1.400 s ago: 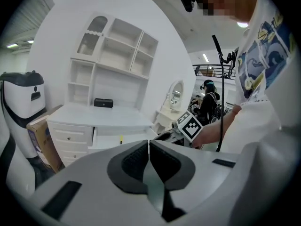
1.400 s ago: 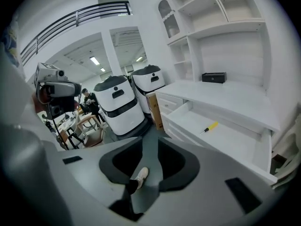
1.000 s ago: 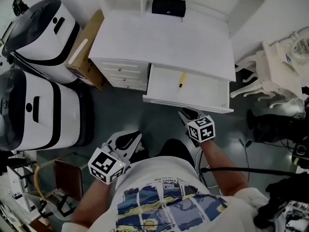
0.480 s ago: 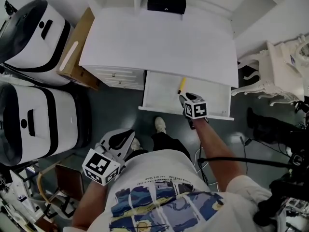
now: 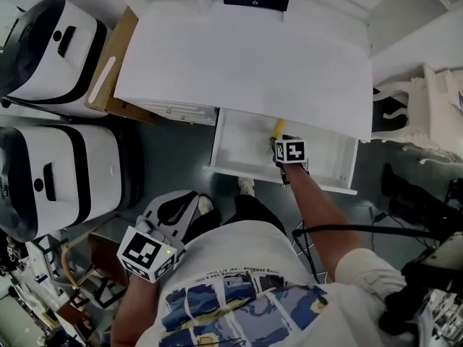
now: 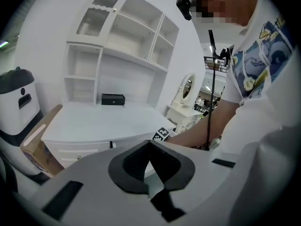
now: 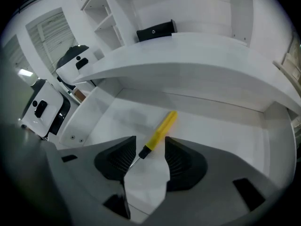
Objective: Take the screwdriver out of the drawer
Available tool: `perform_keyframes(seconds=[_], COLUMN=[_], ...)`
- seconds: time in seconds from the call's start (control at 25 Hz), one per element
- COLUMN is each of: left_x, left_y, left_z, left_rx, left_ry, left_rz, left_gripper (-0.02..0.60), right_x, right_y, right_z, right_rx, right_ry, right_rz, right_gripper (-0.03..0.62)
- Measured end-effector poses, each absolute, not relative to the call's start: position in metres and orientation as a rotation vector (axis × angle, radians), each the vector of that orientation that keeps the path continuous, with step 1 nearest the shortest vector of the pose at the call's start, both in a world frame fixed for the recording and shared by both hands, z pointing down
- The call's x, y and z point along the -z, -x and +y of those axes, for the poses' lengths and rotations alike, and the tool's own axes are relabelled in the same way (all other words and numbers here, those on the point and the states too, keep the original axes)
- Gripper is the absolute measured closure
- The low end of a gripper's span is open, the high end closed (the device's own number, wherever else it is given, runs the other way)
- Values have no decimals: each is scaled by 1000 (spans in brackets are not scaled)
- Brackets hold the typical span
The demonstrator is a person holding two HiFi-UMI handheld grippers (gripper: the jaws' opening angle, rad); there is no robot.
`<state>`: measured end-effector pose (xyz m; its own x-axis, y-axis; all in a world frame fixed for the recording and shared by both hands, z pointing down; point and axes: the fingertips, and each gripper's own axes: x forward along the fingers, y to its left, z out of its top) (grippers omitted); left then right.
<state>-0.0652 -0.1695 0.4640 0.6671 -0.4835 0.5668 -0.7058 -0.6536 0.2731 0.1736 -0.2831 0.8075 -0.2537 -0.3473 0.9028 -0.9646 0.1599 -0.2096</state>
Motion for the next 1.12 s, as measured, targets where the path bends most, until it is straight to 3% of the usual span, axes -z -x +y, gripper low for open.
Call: perform_keyframes(seconds=[0.32, 0.8, 1.12], left_x=[-468, -473, -468], left_y=[63, 59, 61], left_z=[-178, -187, -193], left_rx=[-648, -654, -637], left_ry=[-2335, -2319, -2346], left_rz=[-990, -994, -987], left_gripper=[568, 568, 568], right_x=[-835, -843, -841], right_y=[-170, -152, -153], right_z=[-292, -284, -282], right_rx=[-1036, -803, -782], right_ry=[-1192, -976, -939], right_rz=[-1676, -1738, -1748], right_gripper=[385, 491, 499])
